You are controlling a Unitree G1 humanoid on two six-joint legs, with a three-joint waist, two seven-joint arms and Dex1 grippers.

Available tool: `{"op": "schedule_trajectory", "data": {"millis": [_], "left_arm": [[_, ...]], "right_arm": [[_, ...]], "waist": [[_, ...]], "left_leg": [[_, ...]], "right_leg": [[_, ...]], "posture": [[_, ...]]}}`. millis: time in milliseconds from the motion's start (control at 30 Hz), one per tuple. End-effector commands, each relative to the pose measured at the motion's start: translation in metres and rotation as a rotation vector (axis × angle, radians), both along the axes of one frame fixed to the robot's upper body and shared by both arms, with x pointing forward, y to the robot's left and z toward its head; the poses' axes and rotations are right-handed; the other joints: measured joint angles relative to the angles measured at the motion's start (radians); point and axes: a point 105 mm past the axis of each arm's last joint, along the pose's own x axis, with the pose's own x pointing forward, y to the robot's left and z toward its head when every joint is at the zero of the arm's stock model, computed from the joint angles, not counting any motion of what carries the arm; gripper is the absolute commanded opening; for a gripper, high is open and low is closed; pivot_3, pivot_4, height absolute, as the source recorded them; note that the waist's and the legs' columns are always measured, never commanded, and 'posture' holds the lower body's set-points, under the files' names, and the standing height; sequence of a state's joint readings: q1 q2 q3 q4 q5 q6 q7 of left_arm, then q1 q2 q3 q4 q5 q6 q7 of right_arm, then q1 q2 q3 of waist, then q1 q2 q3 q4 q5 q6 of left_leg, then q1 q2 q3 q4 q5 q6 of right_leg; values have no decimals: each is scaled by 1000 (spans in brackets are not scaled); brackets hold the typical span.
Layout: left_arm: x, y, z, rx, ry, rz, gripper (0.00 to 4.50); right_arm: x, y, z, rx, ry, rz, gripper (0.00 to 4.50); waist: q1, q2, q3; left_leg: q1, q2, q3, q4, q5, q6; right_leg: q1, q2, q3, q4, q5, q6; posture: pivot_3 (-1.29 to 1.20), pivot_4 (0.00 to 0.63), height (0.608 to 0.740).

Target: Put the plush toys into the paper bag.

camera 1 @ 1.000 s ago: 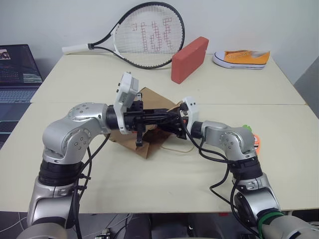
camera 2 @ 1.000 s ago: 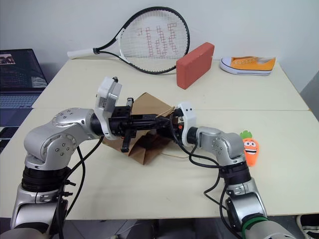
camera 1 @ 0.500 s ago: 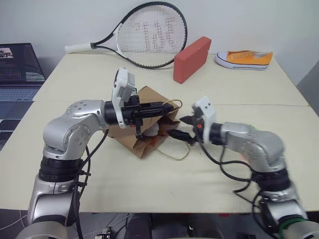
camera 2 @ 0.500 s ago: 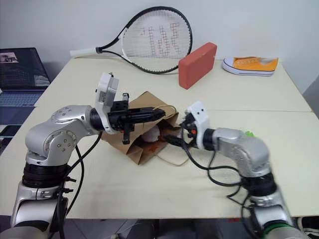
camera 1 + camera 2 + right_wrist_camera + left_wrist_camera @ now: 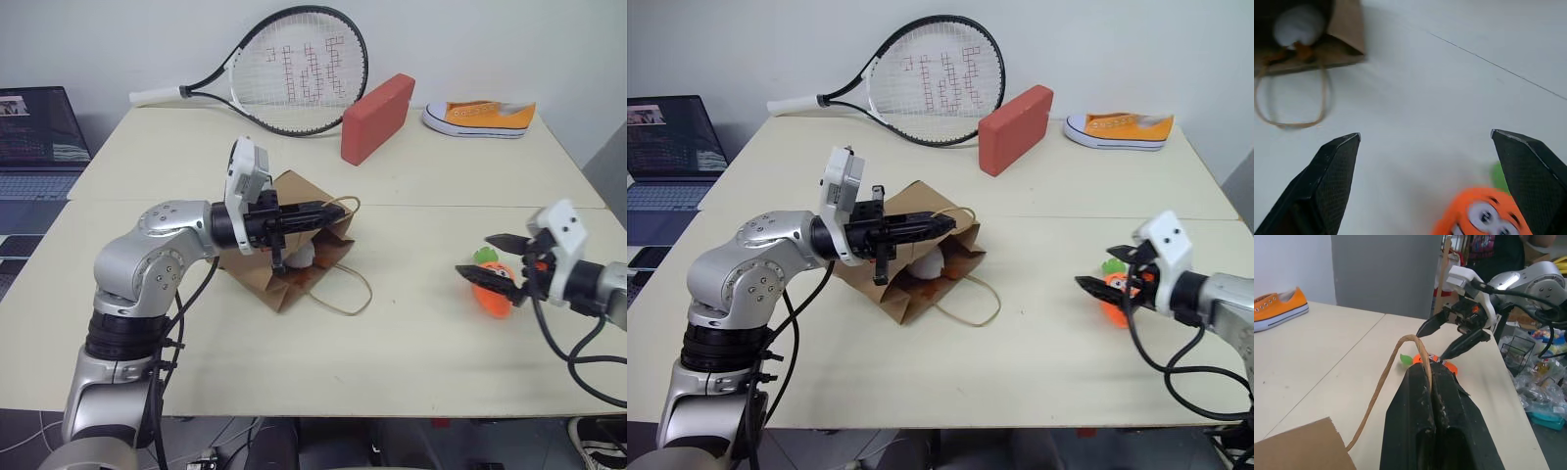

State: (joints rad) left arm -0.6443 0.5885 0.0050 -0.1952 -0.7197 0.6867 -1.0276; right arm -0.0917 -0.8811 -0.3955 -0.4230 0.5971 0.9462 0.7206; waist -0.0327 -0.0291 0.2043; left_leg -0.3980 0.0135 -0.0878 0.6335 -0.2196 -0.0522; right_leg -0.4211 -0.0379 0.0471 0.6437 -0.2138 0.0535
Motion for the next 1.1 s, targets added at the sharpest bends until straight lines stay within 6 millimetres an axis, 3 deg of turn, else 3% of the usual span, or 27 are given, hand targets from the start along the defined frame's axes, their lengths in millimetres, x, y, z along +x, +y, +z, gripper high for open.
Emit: {"op": "schedule_trajectory", "data": {"millis": [33,300,667,767,1100], "left_arm": [[-4,-2,6,-8,-50,-7,0],[-4,-2,5,-11,-52,-1,0],[-3,-2,7,-12,-57,0,0],[-4,-1,7,-11,-58,3,0],[-2,8,11,-7,-59,21,0]], "right_arm": [[-10,-22,-7,30,29,-87,4473],[-30,-45,-34,106,152,-191,4473],[-18,-25,-61,174,221,-171,4473],[-15,-20,-65,153,229,-164,3926],[-7,-20,-65,39,151,-148,392]], "waist": [[1,0,0],[0,0,0],[0,0,0],[0,0,0],[0,0,0]], "left_leg": [[0,0,0,0,0,0],[0,0,0,0,0,0],[0,0,1,1,0,0],[0,0,1,1,0,0],[0,0,1,1,0,0]], "right_leg": [[0,0,0,0,0,0],[0,0,1,0,0,0],[0,0,1,0,0,0],[0,0,1,0,0,0],[0,0,1,0,0,0]], "posture": [[0,150,740],[0,150,740],[0,150,740],[0,150,740],[0,150,740]]}}
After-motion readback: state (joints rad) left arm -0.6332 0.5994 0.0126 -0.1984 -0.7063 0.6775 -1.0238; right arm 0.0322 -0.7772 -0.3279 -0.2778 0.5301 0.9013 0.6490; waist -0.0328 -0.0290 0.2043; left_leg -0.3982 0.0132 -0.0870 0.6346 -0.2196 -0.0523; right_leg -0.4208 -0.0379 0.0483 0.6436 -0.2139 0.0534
